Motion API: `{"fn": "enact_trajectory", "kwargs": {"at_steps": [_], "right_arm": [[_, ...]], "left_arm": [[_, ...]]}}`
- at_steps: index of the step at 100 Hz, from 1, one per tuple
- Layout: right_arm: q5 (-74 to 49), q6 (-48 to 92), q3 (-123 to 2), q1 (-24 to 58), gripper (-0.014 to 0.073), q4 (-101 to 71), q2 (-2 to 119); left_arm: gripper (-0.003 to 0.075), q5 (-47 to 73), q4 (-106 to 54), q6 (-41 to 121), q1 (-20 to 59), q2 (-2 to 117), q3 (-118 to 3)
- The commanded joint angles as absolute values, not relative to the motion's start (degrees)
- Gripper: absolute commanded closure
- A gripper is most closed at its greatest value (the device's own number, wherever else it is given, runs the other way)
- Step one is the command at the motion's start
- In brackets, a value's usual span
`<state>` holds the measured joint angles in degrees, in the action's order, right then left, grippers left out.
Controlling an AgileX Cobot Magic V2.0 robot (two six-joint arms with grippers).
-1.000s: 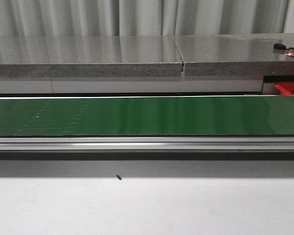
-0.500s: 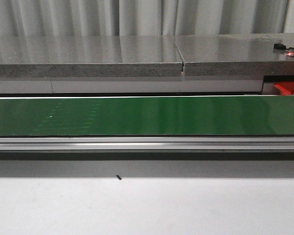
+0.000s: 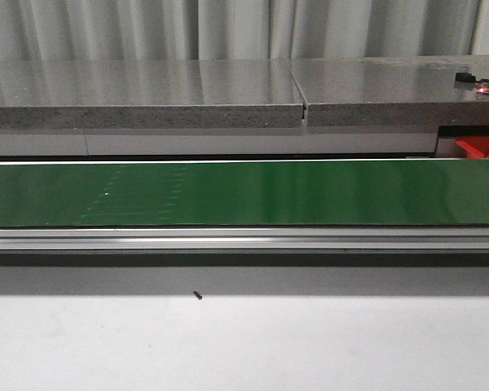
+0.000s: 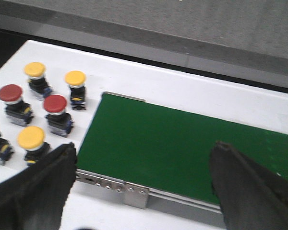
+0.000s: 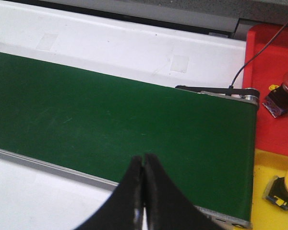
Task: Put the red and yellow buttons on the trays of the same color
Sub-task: 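Move the left gripper over the remaining red and yellow buttons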
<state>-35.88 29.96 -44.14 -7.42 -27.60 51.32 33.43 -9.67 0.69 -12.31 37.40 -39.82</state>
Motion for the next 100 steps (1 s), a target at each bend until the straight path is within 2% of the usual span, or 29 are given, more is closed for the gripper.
{"fn": "enact_trajectory", "kwargs": {"at_steps": [1, 22, 64, 100], "right_arm": [[-32.74, 30.31, -45.49, -7.28, 0.0662, -29.04, 50.73], [-32.74, 30.31, -45.49, -7.28, 0.0662, -29.04, 50.73], [-32.73, 30.31, -45.49, -7.28, 0.0662, -29.18, 50.73], [-32.73, 30.31, -45.49, -7.28, 0.0662, -29.18, 50.73]], "left_arm": [[0.0176, 29.67, -8.4, -0.7, -16.08, 42.62, -44.66], [0.0176, 29.07, -8.26, -0.59, -23.12, 56.79, -50.99], [0.0176, 27.12, -6.76, -0.46, -24.4, 82.93, -61.76], [0.0176, 27.61, -3.07, 0.0, -24.4, 91.51, -66.0]]}}
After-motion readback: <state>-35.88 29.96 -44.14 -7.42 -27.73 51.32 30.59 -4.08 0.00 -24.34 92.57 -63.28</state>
